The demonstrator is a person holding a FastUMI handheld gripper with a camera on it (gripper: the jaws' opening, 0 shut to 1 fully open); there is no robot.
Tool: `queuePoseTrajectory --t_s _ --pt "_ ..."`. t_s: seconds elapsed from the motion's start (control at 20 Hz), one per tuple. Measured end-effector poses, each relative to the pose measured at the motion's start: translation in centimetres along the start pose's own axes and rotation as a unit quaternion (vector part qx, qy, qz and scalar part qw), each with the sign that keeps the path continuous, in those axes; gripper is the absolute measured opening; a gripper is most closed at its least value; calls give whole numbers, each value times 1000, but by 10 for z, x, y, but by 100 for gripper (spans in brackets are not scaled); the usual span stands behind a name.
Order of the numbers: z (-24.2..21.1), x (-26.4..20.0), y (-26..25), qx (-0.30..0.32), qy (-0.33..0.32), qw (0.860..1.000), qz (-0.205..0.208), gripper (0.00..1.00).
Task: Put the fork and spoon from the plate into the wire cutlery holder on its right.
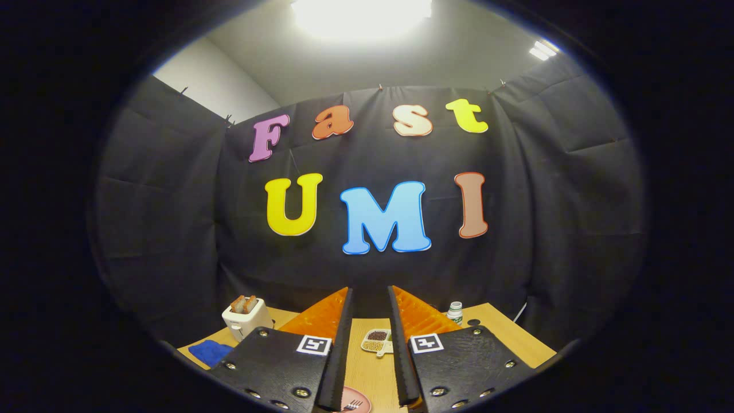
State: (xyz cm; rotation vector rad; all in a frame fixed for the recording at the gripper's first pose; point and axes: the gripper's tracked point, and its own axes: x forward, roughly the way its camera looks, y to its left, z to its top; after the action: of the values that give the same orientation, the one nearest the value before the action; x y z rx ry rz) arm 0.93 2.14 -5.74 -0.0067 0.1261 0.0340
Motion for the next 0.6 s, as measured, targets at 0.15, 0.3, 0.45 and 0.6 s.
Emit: queuePoseTrajectory --t_s 0.15,0.3,0.45,0.6 --pt "-50 7 9 7 62 998 9 36" --pt "-107 10 19 18 132 991 17 36" --pt "-173 7 31 45 220 974 22 36" --pt "-235 -2 43 75 307 948 20 39"
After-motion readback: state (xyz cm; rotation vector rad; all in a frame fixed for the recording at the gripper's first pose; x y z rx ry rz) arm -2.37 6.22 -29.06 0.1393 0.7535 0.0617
